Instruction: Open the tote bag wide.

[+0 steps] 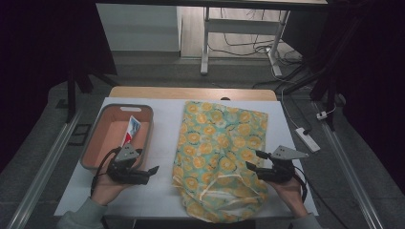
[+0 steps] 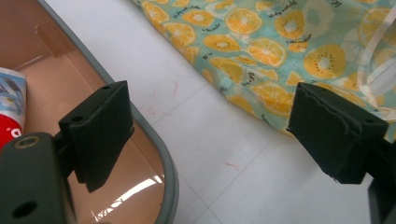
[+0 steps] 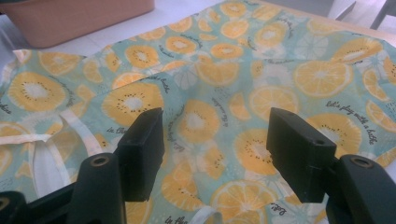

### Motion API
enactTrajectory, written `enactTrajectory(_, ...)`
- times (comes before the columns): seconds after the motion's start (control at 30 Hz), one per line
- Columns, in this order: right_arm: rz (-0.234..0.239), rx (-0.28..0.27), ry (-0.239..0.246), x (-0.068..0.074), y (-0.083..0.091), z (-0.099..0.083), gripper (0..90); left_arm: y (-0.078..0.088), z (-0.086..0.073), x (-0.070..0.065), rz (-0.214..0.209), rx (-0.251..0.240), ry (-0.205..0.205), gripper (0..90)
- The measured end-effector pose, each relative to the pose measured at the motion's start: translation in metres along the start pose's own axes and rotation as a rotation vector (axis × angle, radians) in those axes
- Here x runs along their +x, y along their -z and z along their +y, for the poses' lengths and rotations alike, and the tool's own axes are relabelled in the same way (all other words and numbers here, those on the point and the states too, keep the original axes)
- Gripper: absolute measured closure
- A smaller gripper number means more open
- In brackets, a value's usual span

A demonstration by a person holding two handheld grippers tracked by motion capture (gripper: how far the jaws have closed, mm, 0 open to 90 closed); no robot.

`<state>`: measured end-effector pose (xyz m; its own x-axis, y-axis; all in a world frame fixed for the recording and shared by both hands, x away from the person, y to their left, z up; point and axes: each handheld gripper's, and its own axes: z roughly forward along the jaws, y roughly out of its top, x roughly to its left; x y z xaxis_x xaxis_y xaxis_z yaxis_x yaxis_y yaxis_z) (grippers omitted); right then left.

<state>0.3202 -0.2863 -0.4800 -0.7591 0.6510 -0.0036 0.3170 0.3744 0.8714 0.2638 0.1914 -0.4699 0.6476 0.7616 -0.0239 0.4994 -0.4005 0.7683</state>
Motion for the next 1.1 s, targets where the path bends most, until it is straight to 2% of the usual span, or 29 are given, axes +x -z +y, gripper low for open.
enactTrajectory(0.2,-0.004,-0.017,-0.025,-0.003,-0.003,-0.002,37.7,0.002,-0.001,-0.004,0.01,0.005,-0.009,14.3)
enactTrajectory(0.3,-0.019,-0.018,-0.002,-0.001,-0.002,0.002,38.0,0.006,-0.004,-0.004,0.011,-0.006,-0.005,14.5)
enactTrajectory(0.43,-0.026,-0.015,0.006,0.003,0.001,0.003,38.1,0.008,-0.004,-0.002,0.01,-0.016,-0.005,15.0)
enactTrajectory(0.7,-0.036,-0.002,-0.005,0.005,0.007,-0.002,38.1,0.002,0.003,0.0,-0.015,-0.023,-0.012,15.1)
enactTrajectory(0.8,-0.041,-0.006,-0.004,0.007,0.009,-0.001,38.1,-0.001,0.004,-0.006,-0.033,-0.01,-0.037,15.1)
enactTrajectory(1.1,-0.025,0.0,0.0,0.012,0.01,-0.004,38.0,-0.009,0.015,-0.015,-0.072,-0.013,-0.06,16.1)
